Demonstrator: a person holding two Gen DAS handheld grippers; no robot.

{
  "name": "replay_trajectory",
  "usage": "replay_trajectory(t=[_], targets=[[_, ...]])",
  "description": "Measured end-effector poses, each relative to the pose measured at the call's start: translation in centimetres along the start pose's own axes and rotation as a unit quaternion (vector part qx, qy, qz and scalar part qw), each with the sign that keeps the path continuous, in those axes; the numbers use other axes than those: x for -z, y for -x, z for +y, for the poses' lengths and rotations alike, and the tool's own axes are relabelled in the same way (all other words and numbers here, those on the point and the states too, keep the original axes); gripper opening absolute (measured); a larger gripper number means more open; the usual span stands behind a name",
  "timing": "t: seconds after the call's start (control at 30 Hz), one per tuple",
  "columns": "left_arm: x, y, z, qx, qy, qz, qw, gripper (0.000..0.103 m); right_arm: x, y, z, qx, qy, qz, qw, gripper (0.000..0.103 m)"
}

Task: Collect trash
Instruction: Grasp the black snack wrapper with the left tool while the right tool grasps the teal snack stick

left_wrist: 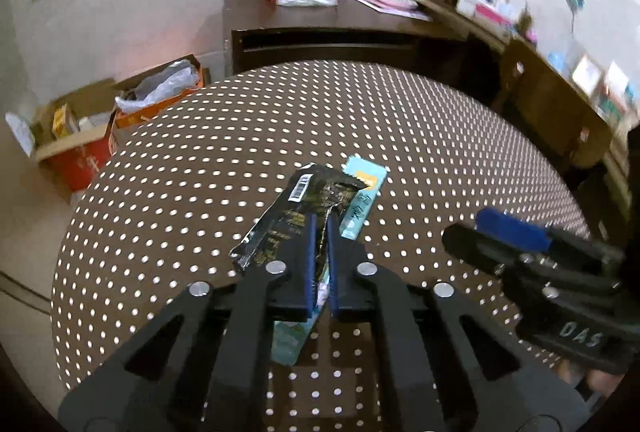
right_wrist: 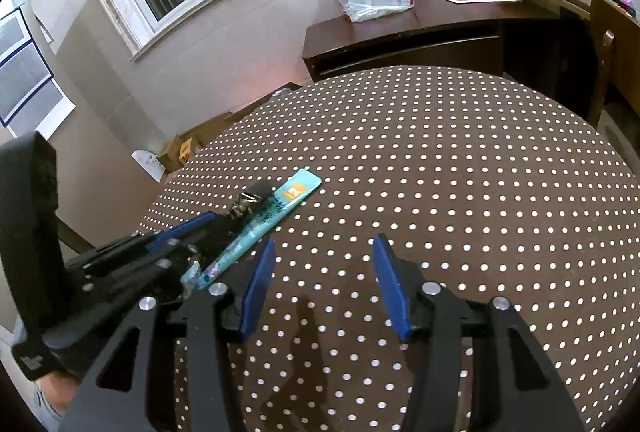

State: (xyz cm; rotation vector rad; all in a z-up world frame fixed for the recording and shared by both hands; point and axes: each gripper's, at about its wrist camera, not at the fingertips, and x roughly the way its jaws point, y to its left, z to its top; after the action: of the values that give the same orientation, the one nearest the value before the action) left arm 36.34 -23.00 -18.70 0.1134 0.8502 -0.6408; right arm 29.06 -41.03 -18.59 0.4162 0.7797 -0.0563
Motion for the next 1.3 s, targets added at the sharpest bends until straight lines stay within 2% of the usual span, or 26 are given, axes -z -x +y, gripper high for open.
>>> replay_trajectory(t=[0.17, 0.37, 0.53, 0.6, 0.63, 0.73, 0.77, 0.8, 0.83, 0.87, 0.97, 1.13, 1.2, 1.27, 1.3], targets=[[0.6, 1.8, 1.1, -0.014, 0.020, -0.022, 0.9995, 0.003, 0.2, -0.8, 2.1, -0.007, 0.016, 0.015, 1.000, 0.053], [1.5, 4.9, 4.2, -0.029, 0.067, -0.053, 0.9959, 0.000, 0.7, -2.8, 5.7, -0.010, 0.040, 0.042, 0.998, 0.053], [3.0, 6.6, 6.0, -0.023, 0.087, -0.054, 0.9945, 0.000, 1.0, -4.7, 8.4, 0.025, 0.063, 0.044, 0.997, 0.054], [3.5, 6.9, 6.3, -0.058, 0.085, -0.057, 0.9931, 0.000, 1.0, -5.1, 9.3, 0.043, 0.079, 0.042, 0.995, 0.054], [3.7, 6.9, 6.6, -0.059, 0.089, -0.057, 0.9927, 0.002, 1.1, -5.3, 9.5, 0.051, 0.088, 0.042, 0.994, 0.054], [3.9, 6.4, 7.1, -0.053, 0.095, -0.039, 0.9933, 0.003, 1.3, -5.6, 10.1, 0.065, 0.117, 0.039, 0.990, 0.047], [4.0, 6.3, 7.2, -0.051, 0.094, -0.036, 0.9936, 0.011, 1.2, -5.6, 10.1, 0.064, 0.120, 0.039, 0.990, 0.039], [4.0, 6.2, 7.2, -0.052, 0.093, -0.033, 0.9938, 0.043, 1.2, -5.6, 10.0, 0.065, 0.121, 0.039, 0.990, 0.034], [4.1, 6.2, 7.2, -0.057, 0.090, -0.035, 0.9937, 0.064, 1.1, -5.6, 9.9, 0.062, 0.120, 0.041, 0.990, 0.032], [4.2, 6.4, 6.9, -0.067, 0.080, -0.050, 0.9933, 0.070, 1.0, -5.6, 9.8, 0.060, 0.118, 0.041, 0.990, 0.029], [4.1, 5.8, 6.6, -0.063, 0.069, -0.038, 0.9948, 0.070, 0.9, -5.4, 9.2, 0.047, 0.113, 0.043, 0.992, 0.023], [4.2, 3.8, 6.1, -0.082, 0.043, -0.004, 0.9957, 0.069, 0.8, -4.8, 8.0, 0.020, 0.099, 0.045, 0.994, 0.014], [4.1, 2.6, 5.7, -0.087, 0.032, 0.021, 0.9954, 0.064, 0.8, -4.5, 7.6, 0.011, 0.095, 0.045, 0.994, 0.012], [4.0, 2.1, 5.1, -0.099, 0.017, 0.029, 0.9945, 0.063, 0.9, -4.1, 7.3, 0.003, 0.091, 0.043, 0.995, 0.010], [3.8, 1.9, 4.9, -0.105, 0.008, 0.031, 0.9940, 0.057, 0.9, -3.9, 7.3, 0.001, 0.090, 0.042, 0.995, 0.009]])
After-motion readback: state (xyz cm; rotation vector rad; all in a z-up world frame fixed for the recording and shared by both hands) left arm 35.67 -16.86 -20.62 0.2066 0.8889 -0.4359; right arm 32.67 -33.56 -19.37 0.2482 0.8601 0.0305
